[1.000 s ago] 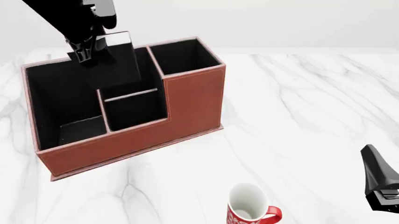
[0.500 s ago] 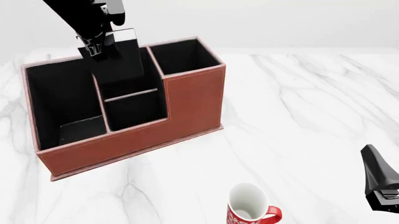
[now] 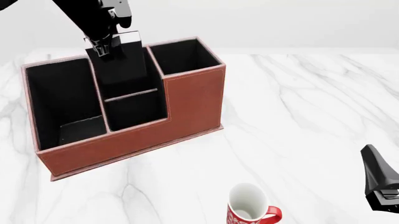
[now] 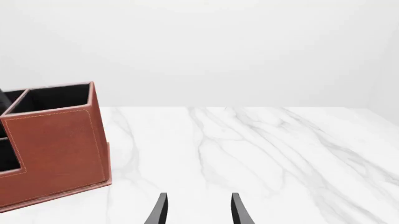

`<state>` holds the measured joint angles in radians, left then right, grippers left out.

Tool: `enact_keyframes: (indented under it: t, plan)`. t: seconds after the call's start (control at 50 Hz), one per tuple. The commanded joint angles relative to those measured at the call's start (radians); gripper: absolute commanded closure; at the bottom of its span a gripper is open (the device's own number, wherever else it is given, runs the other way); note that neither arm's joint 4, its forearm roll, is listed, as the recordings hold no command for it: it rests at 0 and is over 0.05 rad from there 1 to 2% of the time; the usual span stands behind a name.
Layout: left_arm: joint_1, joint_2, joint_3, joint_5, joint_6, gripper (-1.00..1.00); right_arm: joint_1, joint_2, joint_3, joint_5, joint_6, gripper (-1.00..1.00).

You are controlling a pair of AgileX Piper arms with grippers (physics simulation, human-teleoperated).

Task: Pick up the book and place it in the front compartment of the caddy.

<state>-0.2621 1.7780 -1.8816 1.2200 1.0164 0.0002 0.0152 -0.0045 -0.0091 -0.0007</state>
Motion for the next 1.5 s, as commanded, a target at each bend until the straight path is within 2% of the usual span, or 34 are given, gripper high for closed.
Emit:
enact_keyframes:
  t: [0.02, 0.14, 0.18, 0.4, 0.7, 0.78, 0.82, 1.0, 1.02, 1.16, 1.5]
  plan:
    - [-0.021, 0.041, -0.034, 0.0, -0.012, 1.0, 0.0, -0.003, 0.001, 0.002, 0.0, -1.0]
    - [0.004, 0.058, -0.046, 0.0, 0.006, 1.0, 0.0, -0.003, 0.001, 0.002, 0.001, -1.0]
    - [-0.016, 0.074, -0.056, 0.0, -0.017, 1.0, 0.0, -0.003, 0.001, 0.002, 0.0, -1.0]
    - [0.012, 0.1, -0.053, 0.0, -0.01, 1.0, 0.0, -0.003, 0.001, 0.002, 0.0, -1.0]
    - [0.0, 0.151, -0.061, 0.0, -0.055, 1.0, 0.0, -0.003, 0.001, 0.002, 0.0, -1.0]
    - [0.034, 0.149, -0.063, 0.0, -0.027, 1.0, 0.0, -0.003, 0.001, 0.002, 0.0, -1.0]
    - [0.011, 0.164, -0.069, 0.0, -0.059, 1.0, 0.0, -0.003, 0.001, 0.002, 0.0, -1.0]
    - [0.034, 0.18, -0.073, -0.001, -0.048, 1.0, 0.0, -0.003, 0.001, 0.002, 0.0, -1.0]
    - [0.019, 0.188, -0.08, 0.0, -0.071, 1.0, 0.0, -0.003, 0.001, 0.002, 0.0, -1.0]
    - [0.025, 0.201, -0.076, 0.0, -0.072, 1.0, 0.0, -0.003, 0.001, 0.002, 0.0, -1.0]
    - [0.032, 0.226, -0.056, 0.0, -0.124, 1.0, 0.0, -0.003, 0.001, 0.002, 0.0, -1.0]
